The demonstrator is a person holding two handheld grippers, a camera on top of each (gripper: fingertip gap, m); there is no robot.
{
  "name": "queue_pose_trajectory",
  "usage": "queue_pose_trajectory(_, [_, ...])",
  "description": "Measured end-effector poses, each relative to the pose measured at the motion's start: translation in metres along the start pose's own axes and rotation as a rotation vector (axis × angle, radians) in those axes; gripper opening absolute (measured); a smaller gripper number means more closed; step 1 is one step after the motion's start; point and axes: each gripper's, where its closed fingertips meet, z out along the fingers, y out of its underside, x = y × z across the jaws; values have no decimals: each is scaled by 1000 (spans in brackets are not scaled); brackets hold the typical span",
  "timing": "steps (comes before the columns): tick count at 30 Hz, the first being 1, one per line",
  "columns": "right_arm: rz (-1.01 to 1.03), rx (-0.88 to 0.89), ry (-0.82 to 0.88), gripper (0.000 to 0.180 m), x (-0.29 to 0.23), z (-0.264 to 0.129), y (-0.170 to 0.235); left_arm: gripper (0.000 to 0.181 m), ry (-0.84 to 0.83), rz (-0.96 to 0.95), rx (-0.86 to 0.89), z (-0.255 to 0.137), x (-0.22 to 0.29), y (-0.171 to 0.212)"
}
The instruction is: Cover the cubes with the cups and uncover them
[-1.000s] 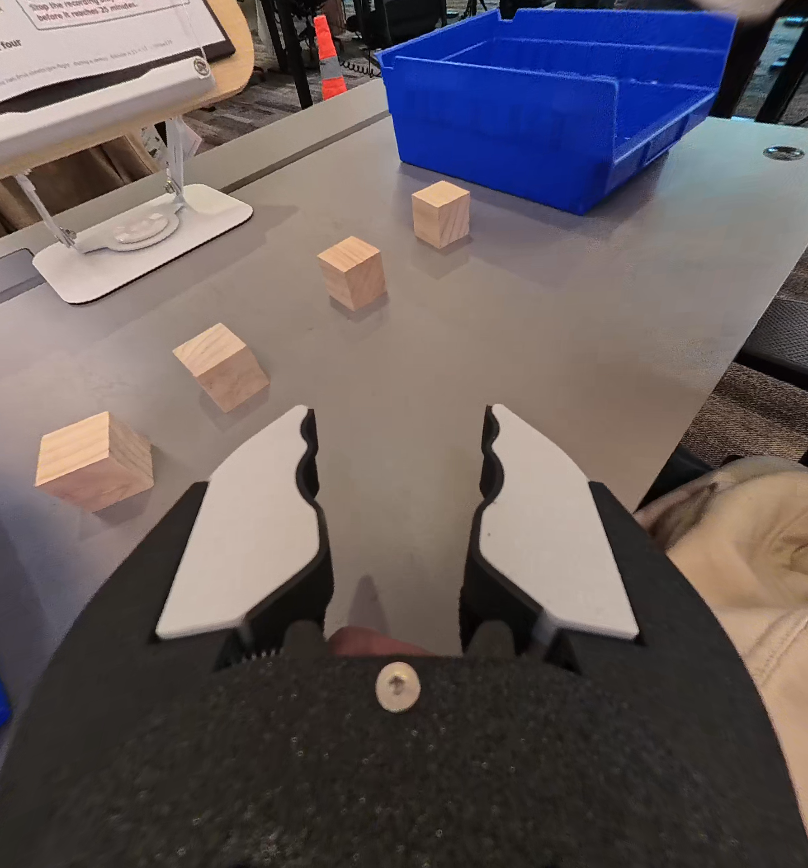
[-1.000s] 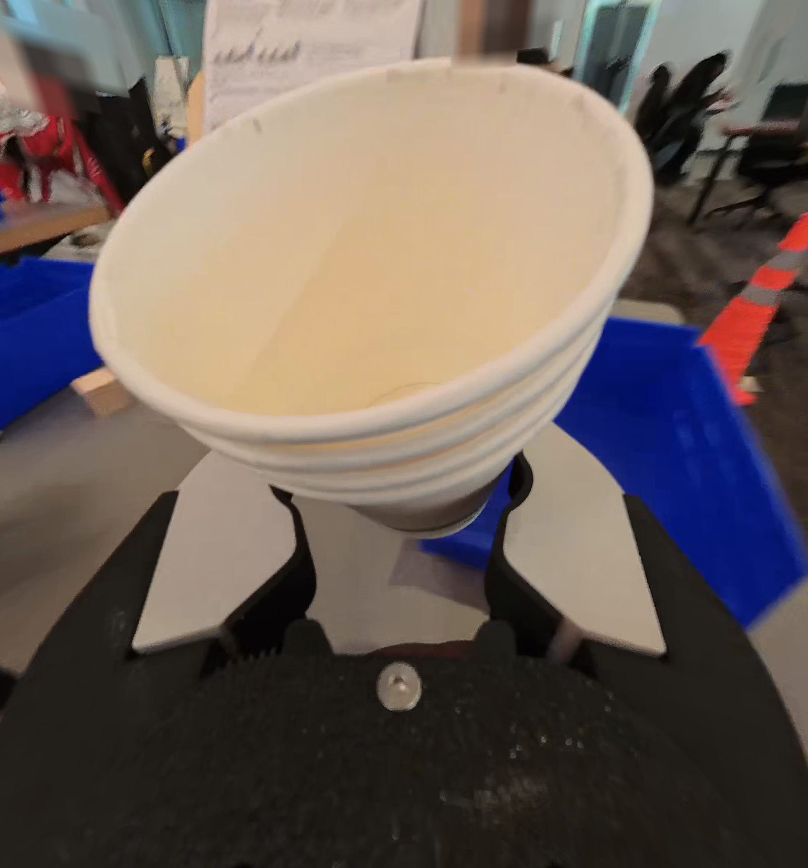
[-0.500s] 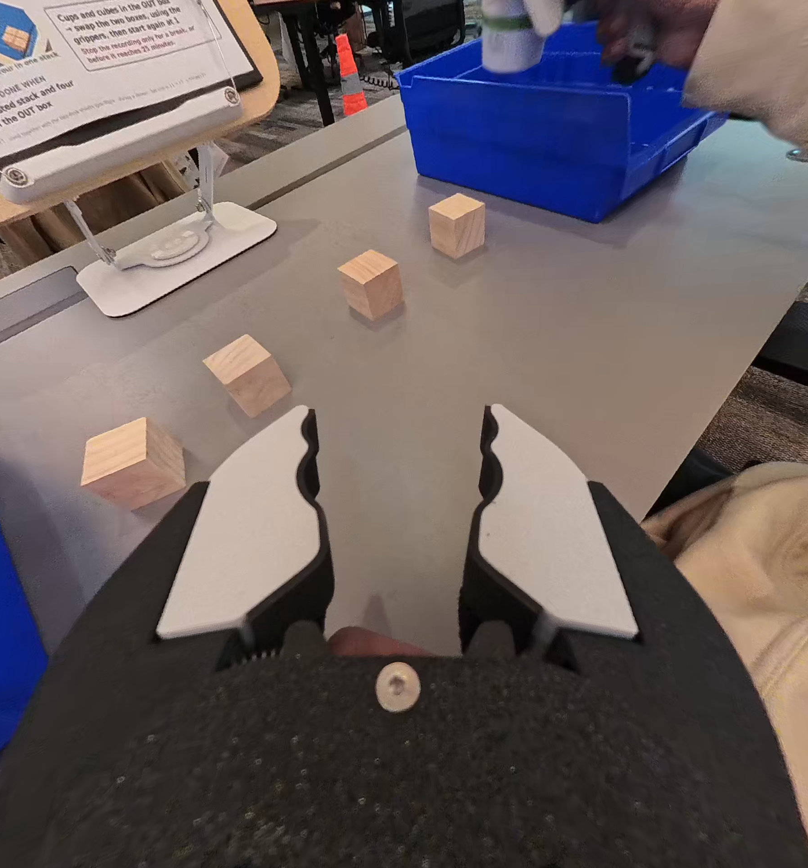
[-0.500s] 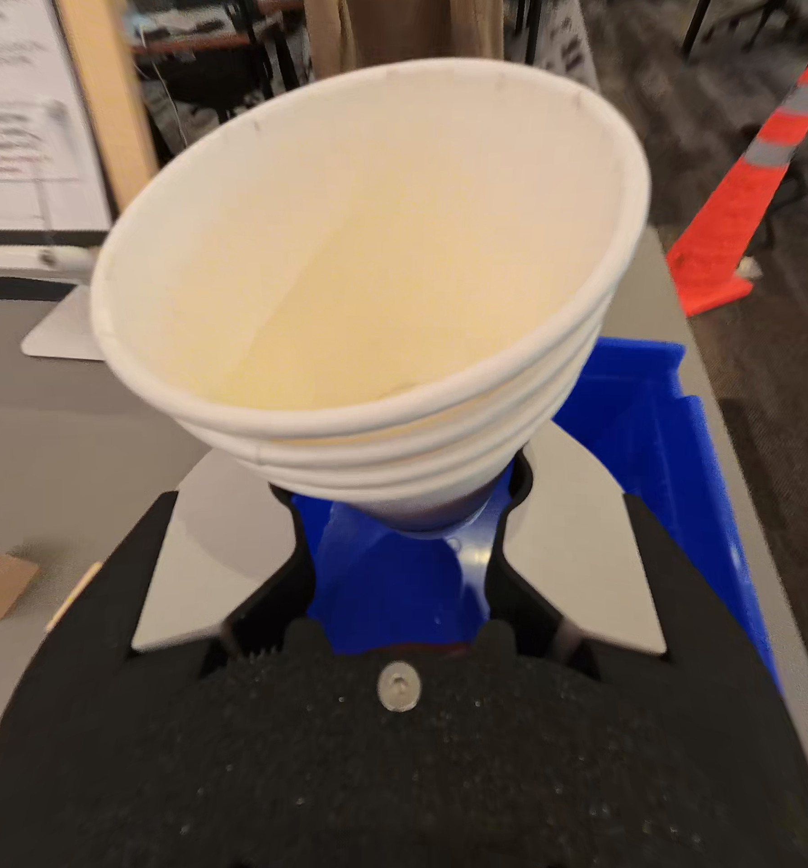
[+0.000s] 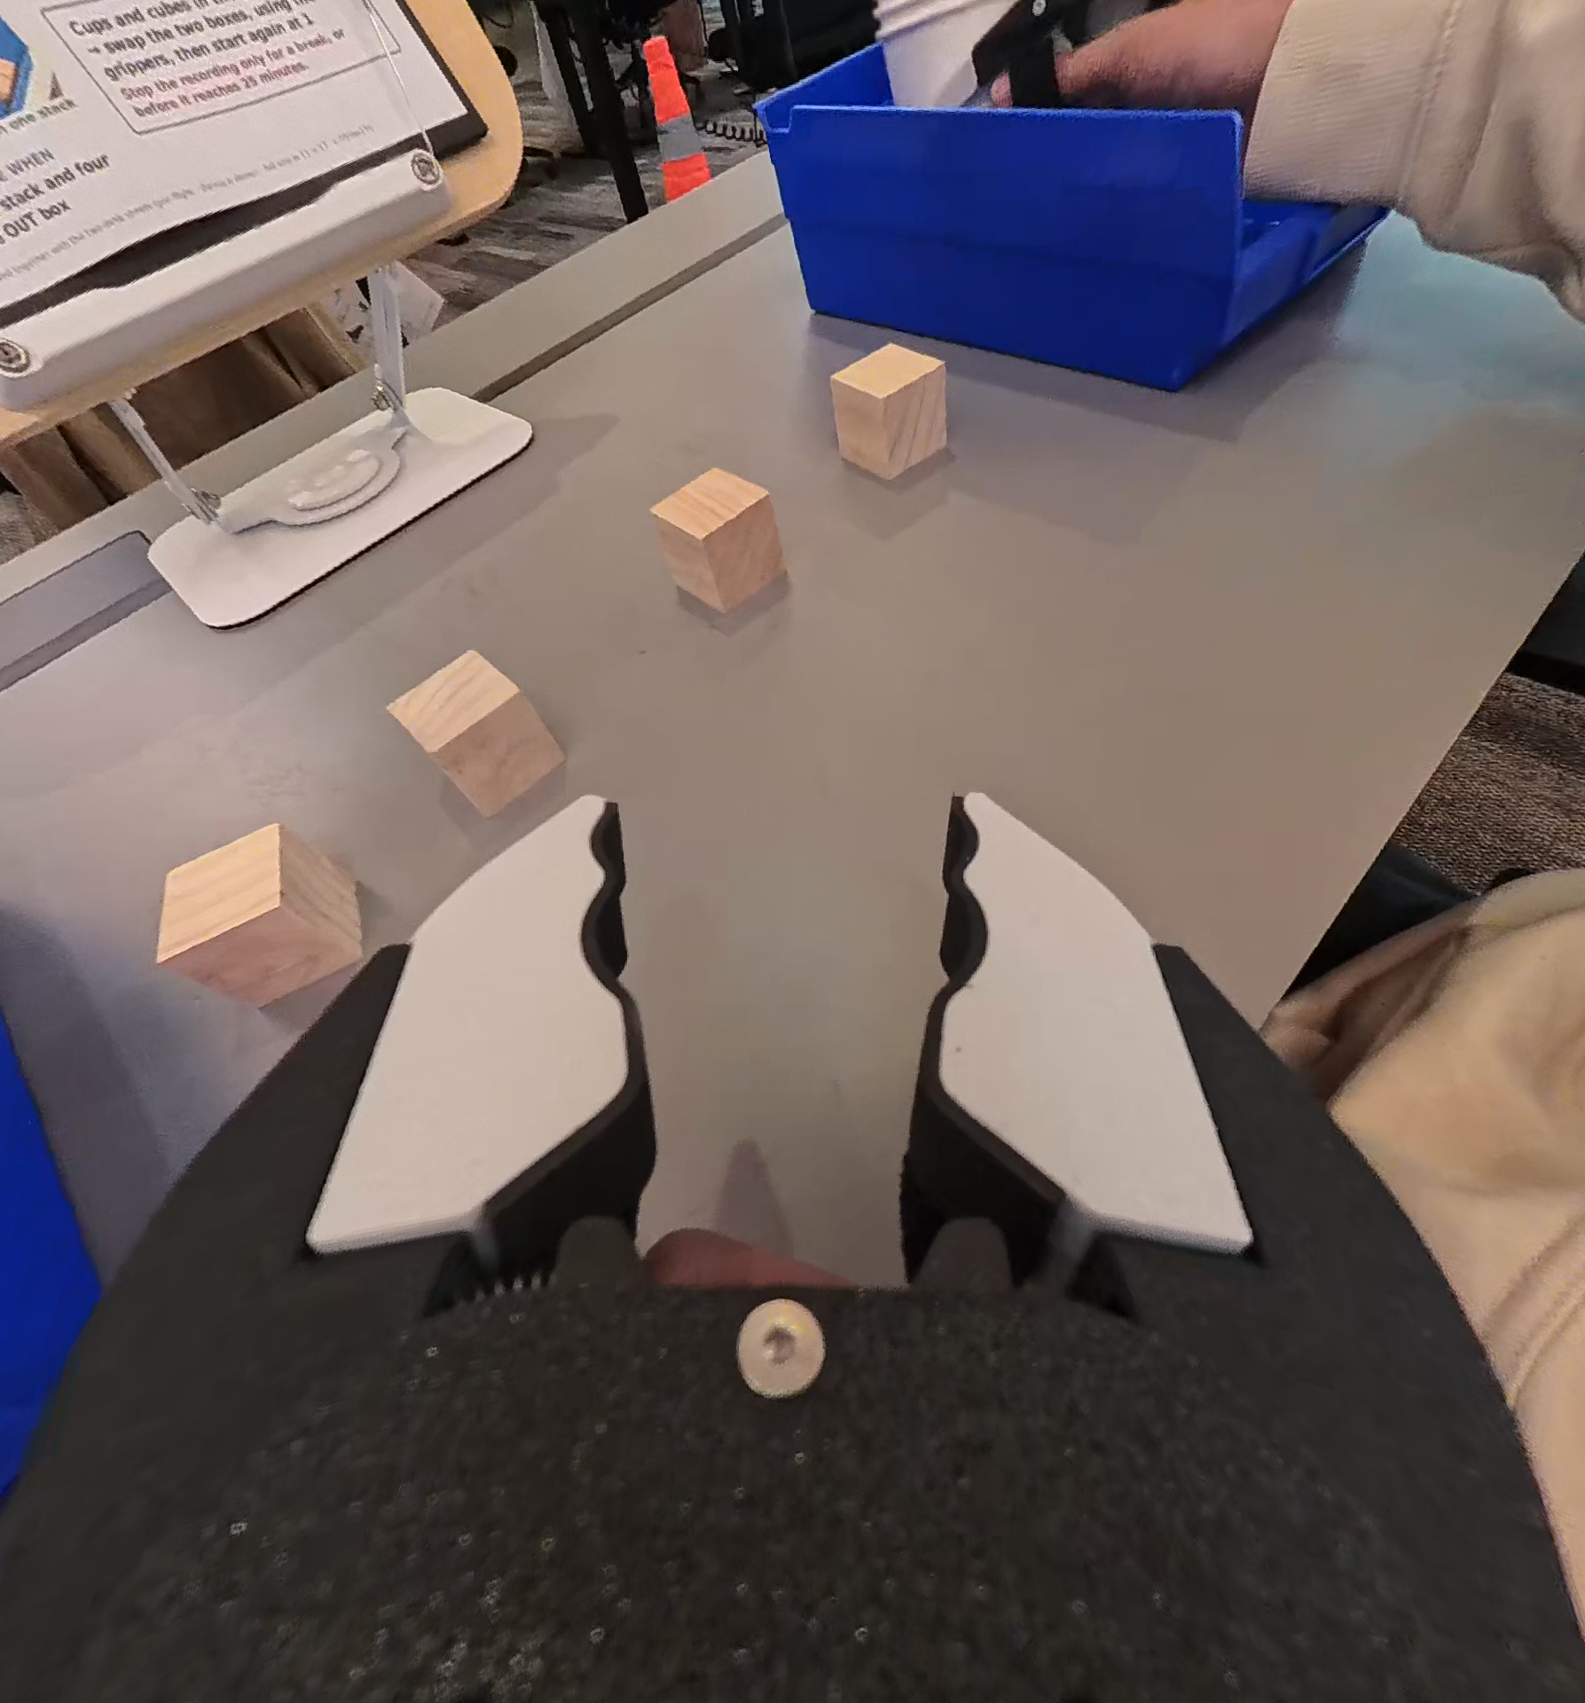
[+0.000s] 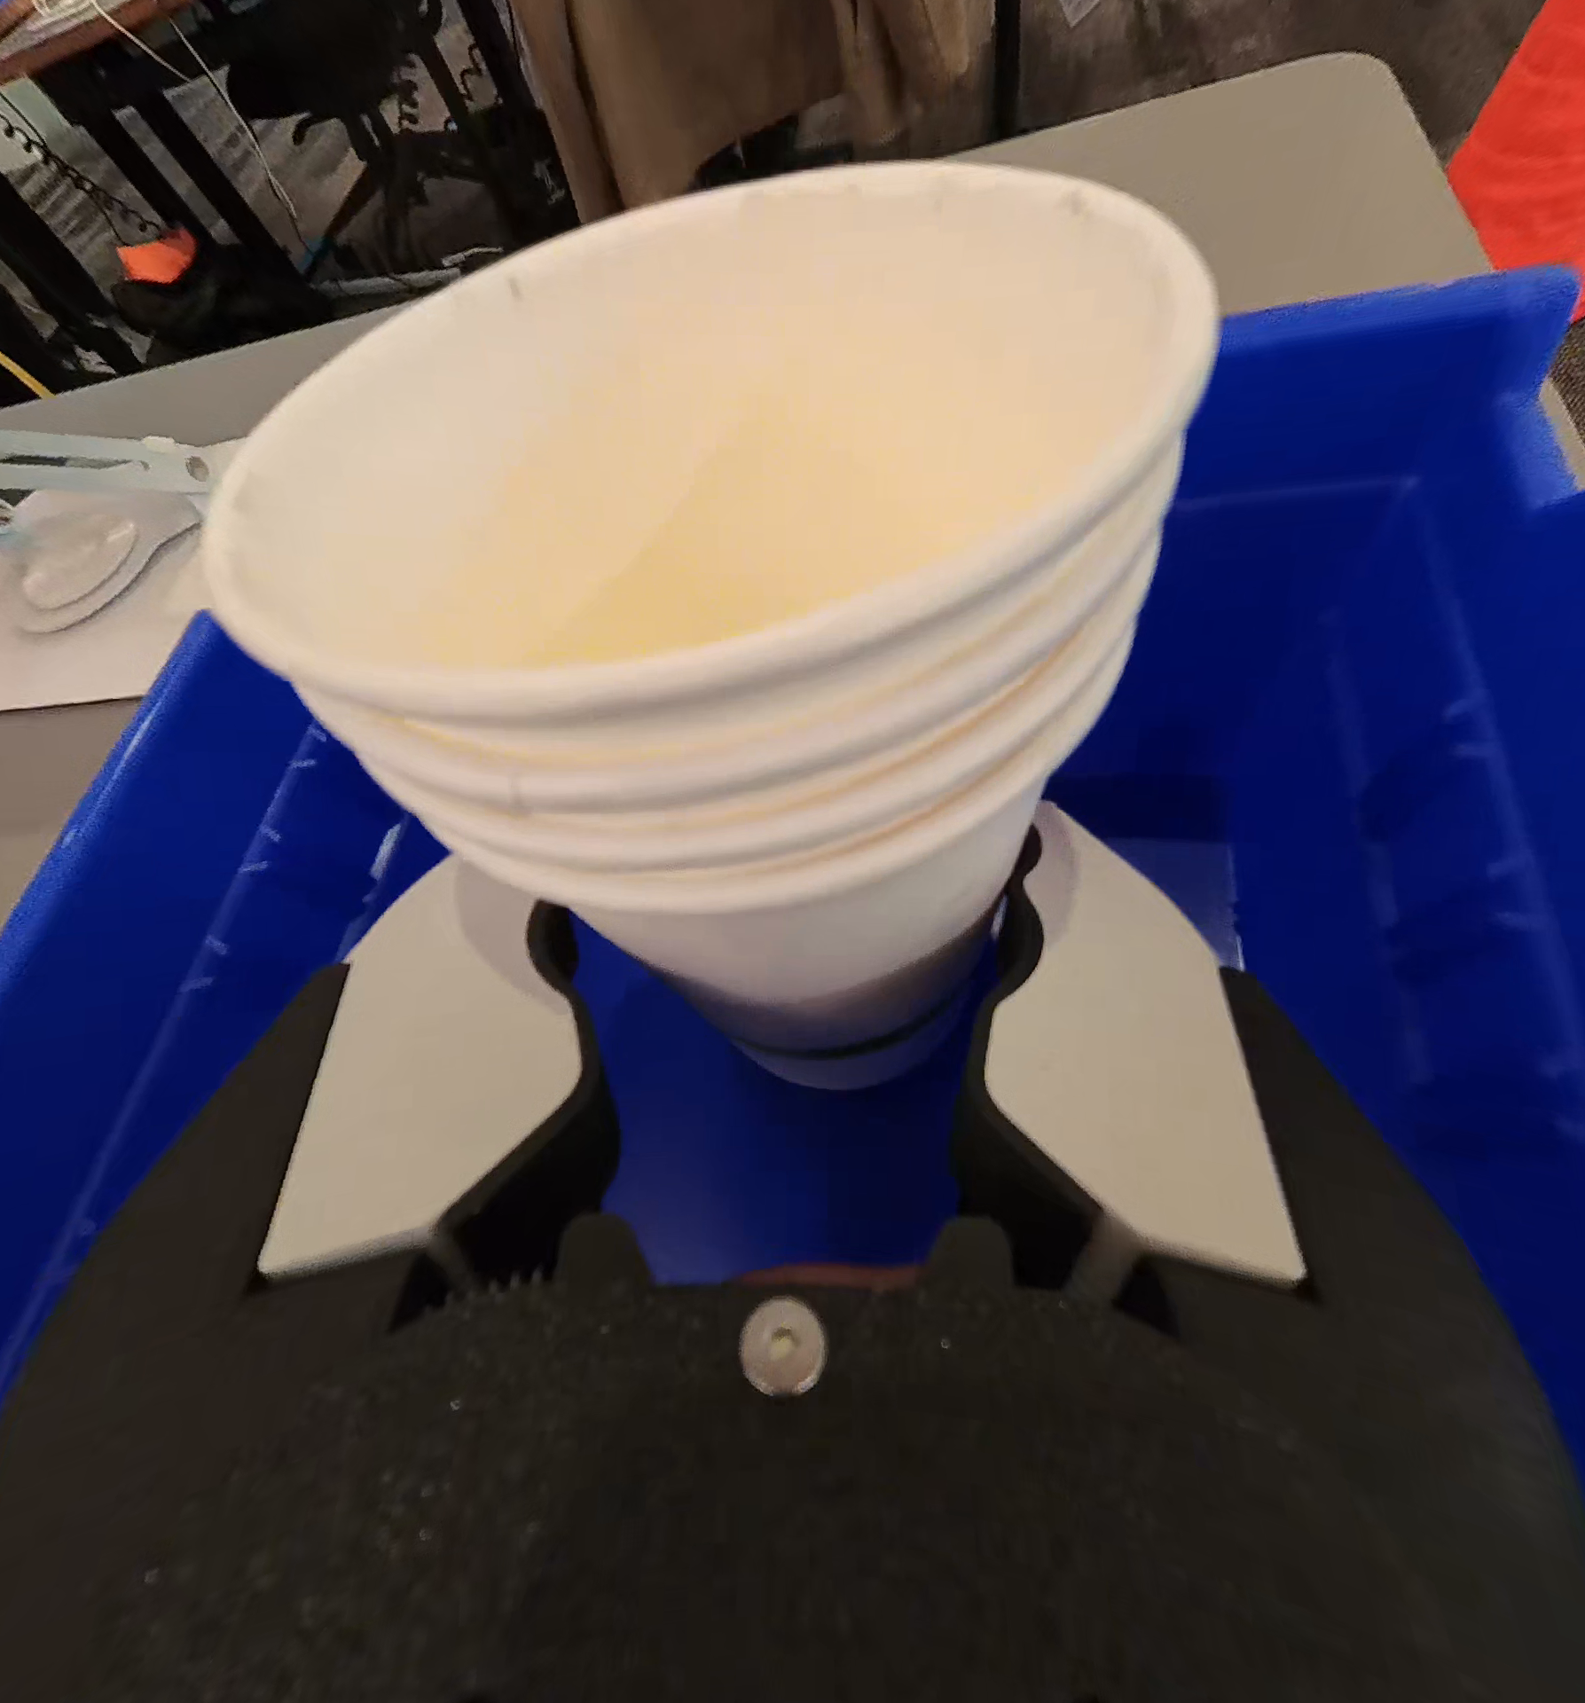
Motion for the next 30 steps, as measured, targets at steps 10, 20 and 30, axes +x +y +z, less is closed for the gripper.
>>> queue_pose_trajectory(10, [3, -112, 2, 96, -5, -5, 17, 66, 14, -21, 5, -1, 1, -1])
queue_pose_trajectory(20, [-135, 135, -197, 96, -100, -159, 6, 66, -41, -44, 28, -5, -15, -4])
queue_pose_trajectory(30, [-173, 470, -480, 90, -264, -249, 108, 63, -366, -274, 102, -29, -87, 6])
